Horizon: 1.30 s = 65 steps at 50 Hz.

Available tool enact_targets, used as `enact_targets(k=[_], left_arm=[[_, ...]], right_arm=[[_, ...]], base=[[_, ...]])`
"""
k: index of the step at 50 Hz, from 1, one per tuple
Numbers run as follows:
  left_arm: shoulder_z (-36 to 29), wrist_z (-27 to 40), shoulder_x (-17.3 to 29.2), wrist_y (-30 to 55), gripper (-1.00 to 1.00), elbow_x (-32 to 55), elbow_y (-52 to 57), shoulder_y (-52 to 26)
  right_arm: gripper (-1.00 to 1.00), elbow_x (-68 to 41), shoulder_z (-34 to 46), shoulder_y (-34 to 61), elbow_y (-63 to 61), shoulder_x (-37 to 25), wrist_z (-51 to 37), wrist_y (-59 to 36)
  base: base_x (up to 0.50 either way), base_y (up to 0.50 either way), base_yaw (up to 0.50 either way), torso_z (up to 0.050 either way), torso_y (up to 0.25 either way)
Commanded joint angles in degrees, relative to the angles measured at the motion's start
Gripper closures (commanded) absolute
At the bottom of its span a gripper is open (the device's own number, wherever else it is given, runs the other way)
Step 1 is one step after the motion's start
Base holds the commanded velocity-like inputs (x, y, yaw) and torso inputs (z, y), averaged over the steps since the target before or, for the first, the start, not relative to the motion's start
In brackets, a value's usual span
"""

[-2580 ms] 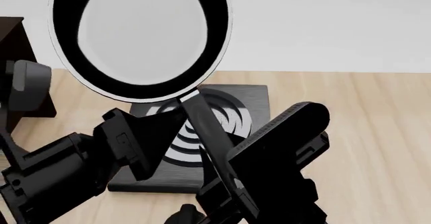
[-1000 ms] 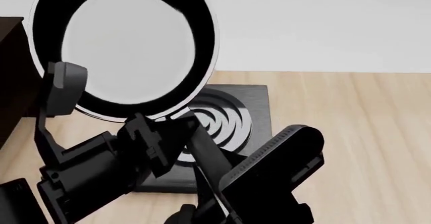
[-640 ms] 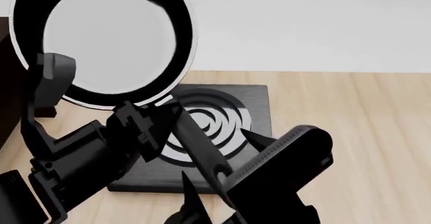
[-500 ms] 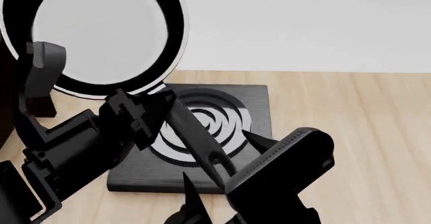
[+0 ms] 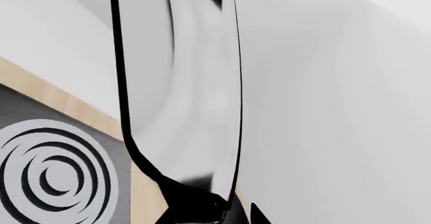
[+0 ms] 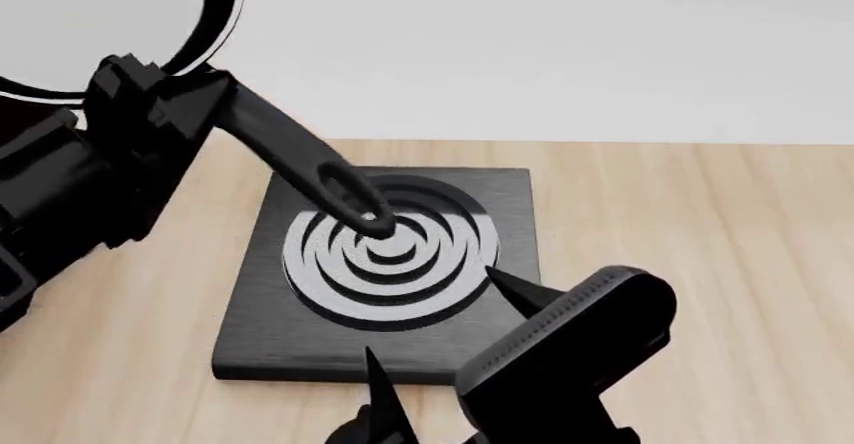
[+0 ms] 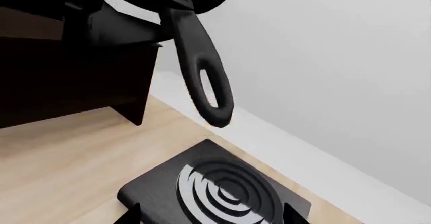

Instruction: Put the frying pan on the cabinet shelf.

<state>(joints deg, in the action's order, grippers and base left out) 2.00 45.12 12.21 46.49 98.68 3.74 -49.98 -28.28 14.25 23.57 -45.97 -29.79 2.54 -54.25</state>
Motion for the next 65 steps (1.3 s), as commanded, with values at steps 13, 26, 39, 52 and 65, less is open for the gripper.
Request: enact_targets(k=[13,26,39,52,65], left_arm=[[8.2,-0.6,7.3,-5.2,1.00,6.0,-6.7,-4.8],[11.2,1.4,10.2,-7.1,1.00,7.7,-9.9,-6.0],[15.4,3.1,12.4,-9.9,1.00,10.7,-15.3,-6.0],[17.9,0.6,14.4,-10.2,1.00,11.3,-17.9,-2.0],[19.7,-1.1,15.1,-10.4,1.00,11.0,-16.7,3.1]], right_arm=[[-1.00,0.3,-0.1,-1.0,-2.1,0.1,-1.5,-1.4],[-1.00,1.4,1.3,-3.4,-0.7,0.6,-1.9,1.7],[-1.00,0.9,0.5,-4.1,-0.2,1.4,-2.7,2.3],[-1.00,1.1,1.7,-4.4,0.4,1.4,-2.8,2.8],[-1.00,1.0,2.3,-3.4,1.2,1.9,-2.9,2.8]], base=[[0.00,0.00,0.00,0.001,0.002],[0.00,0.00,0.00,0.001,0.002],[0.00,0.00,0.00,0.000,0.002],[0.00,0.00,0.00,0.001,0.002],[0.00,0.00,0.00,0.001,0.002]])
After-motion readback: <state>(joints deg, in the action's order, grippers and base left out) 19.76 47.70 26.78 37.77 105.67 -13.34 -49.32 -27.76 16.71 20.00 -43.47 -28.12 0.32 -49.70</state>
